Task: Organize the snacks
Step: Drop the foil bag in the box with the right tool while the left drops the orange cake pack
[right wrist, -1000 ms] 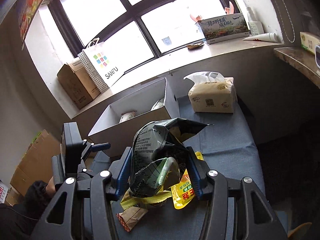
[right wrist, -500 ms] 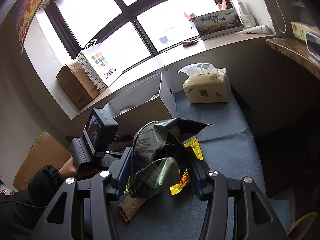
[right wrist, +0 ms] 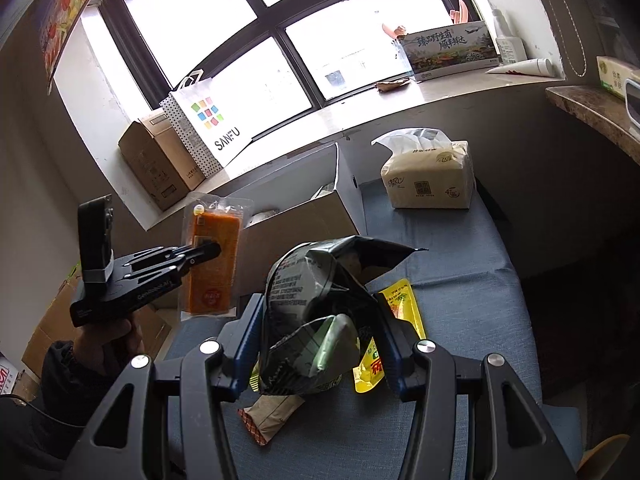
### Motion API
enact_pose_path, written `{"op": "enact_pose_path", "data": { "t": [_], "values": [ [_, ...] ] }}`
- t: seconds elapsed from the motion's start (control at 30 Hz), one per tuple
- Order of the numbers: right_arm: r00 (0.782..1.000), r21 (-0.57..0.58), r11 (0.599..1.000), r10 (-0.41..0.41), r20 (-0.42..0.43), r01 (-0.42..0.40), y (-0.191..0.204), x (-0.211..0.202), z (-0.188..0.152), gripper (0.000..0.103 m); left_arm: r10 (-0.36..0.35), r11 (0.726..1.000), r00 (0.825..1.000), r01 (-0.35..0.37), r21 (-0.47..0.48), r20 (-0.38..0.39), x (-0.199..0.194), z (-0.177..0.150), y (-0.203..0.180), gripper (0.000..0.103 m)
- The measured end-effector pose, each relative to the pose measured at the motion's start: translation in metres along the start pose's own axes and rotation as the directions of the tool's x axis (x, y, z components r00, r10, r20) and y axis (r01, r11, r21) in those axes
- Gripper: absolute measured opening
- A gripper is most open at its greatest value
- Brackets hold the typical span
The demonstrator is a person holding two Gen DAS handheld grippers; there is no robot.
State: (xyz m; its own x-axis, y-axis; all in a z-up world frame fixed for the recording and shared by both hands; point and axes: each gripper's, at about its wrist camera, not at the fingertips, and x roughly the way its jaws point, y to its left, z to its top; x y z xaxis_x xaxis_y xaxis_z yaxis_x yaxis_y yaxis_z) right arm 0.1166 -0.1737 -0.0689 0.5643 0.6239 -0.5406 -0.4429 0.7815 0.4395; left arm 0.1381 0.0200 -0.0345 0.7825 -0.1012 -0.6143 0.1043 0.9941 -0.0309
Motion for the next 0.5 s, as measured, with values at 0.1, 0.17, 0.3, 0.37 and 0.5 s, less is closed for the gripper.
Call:
{"op": "enact_pose_path", "data": {
  "t": [0.1,0.17,0.3,0.37,0.5],
  "values": [
    [1.000,-0.017,1.000,0.016,-0.002,-0.016,0.011,0.008,0.007,0.056,-0.004,0.997,0.997,0.011,-0.079,0.080,-0.027,0.007,0.018,0.014],
    [1.000,-0.045,0.999,0.024,-0.001,-0.024,0.021,0.015,0.015,0.056,0.001,0.992,0.993,0.014,-0.124,0.122,-0.039,0.015,0.032,0.014],
    [0.999,-0.114,0.992,0.048,0.001,-0.047,0.049,0.039,0.046,0.056,0.011,0.975,0.985,0.028,-0.220,0.175,-0.040,0.036,0.069,0.014],
    [0.999,-0.156,0.986,0.052,0.007,-0.051,0.065,0.056,0.068,0.056,0.034,0.967,0.981,0.017,-0.256,0.193,-0.033,0.050,0.087,0.014],
    [0.998,-0.182,0.981,0.065,-0.005,-0.065,0.086,0.103,0.116,0.056,0.031,0.946,0.990,0.015,-0.323,0.135,0.003,0.069,0.121,0.014]
  ]
}}
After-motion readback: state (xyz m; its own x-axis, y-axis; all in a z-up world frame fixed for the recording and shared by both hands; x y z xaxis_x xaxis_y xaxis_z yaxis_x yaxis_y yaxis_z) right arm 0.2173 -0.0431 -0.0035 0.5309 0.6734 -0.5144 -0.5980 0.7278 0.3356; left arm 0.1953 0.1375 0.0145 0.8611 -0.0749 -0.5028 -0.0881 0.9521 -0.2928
